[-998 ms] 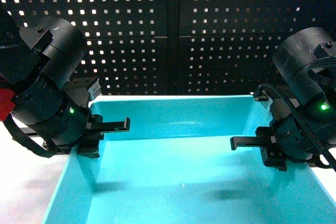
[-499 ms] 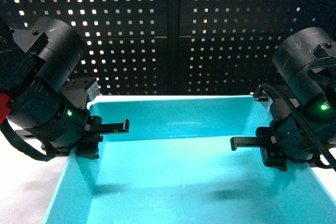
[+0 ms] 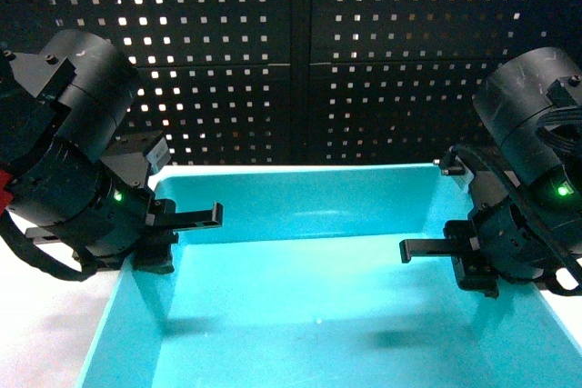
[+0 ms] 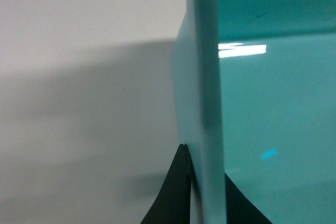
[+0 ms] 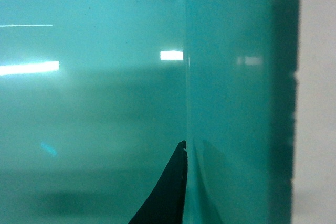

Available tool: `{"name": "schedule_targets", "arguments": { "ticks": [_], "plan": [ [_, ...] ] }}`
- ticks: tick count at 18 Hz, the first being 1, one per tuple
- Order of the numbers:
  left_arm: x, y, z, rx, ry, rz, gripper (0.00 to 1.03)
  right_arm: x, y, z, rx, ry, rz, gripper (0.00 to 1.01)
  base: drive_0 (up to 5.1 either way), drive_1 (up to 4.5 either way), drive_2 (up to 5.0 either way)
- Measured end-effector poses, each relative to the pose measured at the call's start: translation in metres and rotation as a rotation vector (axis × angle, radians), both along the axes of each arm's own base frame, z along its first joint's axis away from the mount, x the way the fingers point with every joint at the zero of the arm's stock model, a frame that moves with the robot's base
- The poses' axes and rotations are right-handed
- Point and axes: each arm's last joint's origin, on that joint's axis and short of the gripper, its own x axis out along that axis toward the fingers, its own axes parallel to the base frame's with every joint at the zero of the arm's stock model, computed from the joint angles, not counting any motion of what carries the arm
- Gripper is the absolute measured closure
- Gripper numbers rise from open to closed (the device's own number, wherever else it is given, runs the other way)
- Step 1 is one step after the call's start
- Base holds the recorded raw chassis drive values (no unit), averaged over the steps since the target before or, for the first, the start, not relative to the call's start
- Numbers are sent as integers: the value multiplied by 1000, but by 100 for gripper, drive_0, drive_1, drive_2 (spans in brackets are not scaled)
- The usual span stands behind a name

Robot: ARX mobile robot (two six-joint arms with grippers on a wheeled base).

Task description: Stack blue boxes stably on right

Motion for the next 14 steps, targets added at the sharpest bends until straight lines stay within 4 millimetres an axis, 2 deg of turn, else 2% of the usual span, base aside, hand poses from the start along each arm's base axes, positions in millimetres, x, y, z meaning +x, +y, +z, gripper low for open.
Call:
{"name": "schedule_targets", "arguments": {
  "ticks": [1, 2, 3, 4, 5, 6, 8, 11, 14],
  "plan": [
    [2, 1, 2, -10, -36, 3, 101, 1, -1, 7, -2, -29, 2, 93, 0, 0, 0],
    [9, 0, 18, -38, -152, 2, 101, 7, -3, 37, -12, -147, -11, 93, 0, 0, 0],
    [15, -1, 62, -78, -361, 6, 101, 21, -8, 93, -2, -326, -4, 93, 0, 0, 0],
    [18, -1, 123, -96, -603, -11, 101, 22, -12, 152, 37, -522, -20, 93, 0, 0, 0],
    [8, 3, 181, -94, -776, -35, 101, 5, -8, 203, 67, -709, -33, 93, 0, 0, 0],
    [-9, 7, 223, -80, -941, -18, 101, -17, -4, 236, 82, -871, -41, 93, 0, 0, 0],
    [-28, 11, 247, -68, -1029, 11, 101, -37, -3, 254, 105, -944, -50, 93, 0, 0, 0],
    [-46, 13, 265, -81, -1072, 12, 101, -54, -4, 271, 127, -988, -44, 93, 0, 0, 0],
    [-51, 14, 266, -84, -1090, 0, 101, -61, -4, 273, 133, -1000, -55, 93, 0, 0, 0]
  ]
}}
